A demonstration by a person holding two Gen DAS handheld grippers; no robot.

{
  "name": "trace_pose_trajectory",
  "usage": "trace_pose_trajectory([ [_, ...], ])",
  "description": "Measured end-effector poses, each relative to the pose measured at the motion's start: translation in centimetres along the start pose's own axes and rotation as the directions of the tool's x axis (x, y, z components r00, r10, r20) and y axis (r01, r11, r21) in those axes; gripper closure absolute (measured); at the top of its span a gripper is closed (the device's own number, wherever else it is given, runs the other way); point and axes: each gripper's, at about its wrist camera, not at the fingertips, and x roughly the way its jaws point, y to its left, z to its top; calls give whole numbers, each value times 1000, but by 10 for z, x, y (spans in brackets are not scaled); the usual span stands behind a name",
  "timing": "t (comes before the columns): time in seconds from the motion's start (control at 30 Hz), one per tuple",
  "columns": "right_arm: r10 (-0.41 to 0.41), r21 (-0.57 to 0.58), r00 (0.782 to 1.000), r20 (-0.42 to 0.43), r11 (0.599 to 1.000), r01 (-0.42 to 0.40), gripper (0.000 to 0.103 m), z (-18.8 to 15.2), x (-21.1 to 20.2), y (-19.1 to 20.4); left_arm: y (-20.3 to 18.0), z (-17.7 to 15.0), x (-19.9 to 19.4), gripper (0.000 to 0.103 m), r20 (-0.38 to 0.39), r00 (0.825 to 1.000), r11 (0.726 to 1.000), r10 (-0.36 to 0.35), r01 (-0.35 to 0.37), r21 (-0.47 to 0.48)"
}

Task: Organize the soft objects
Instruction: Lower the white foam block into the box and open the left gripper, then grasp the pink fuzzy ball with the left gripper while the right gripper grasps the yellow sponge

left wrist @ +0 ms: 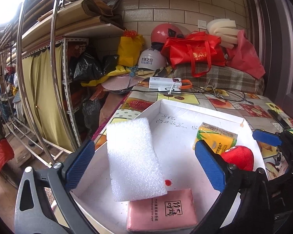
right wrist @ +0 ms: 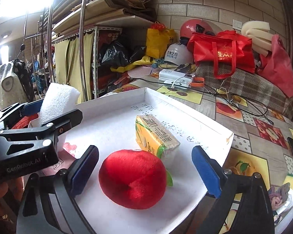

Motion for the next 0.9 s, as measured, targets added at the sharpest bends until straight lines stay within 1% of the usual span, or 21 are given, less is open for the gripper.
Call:
trace_pose_trajectory([
  [0.1,-13,-15,999,45,1000,14,0,-1,-6,3,1,0,-5,0,25,999,1000,27,-26,-11],
  [0.2,-30,-34,995,99,999,34,0,-2,-15,7,8,-1,-14,0,75,996,997,57,-54,-47],
  [0.3,-14,-43,993,121,999,19,0,-6,-24,12,17,-2,-23,0,121,988,991,95,-82,-106],
  [0.37,-8,-58,987,163,998,18,0,-9,-35,17,24,-3,-28,0,141,983,985,115,-95,-141],
  [0.4,-3,-66,983,182,998,15,0,-11,-41,19,26,-4,-29,0,145,982,983,120,-97,-154],
  [0.47,13,-83,982,187,997,2,0,-15,-49,23,29,-6,-32,0,140,983,980,122,-97,-175],
  [0.57,23,-96,984,176,995,-6,0,-22,-59,25,25,-9,-38,0,141,984,979,112,-84,-187],
  [0.63,3,-88,984,180,996,13,0,-27,-67,22,17,-12,-43,0,137,986,983,91,-67,-171],
  [0.77,0,-25,985,172,1000,4,0,-36,-80,2,-14,-17,-53,0,141,989,997,34,-24,-73],
  [0.83,7,20,985,175,1000,-11,0,-41,-87,-12,-30,-19,-57,0,138,990,999,-7,11,-33],
  [0.9,-2,53,984,180,999,-7,0,-45,-94,-27,-47,-21,-63,0,144,989,999,-42,42,1],
])
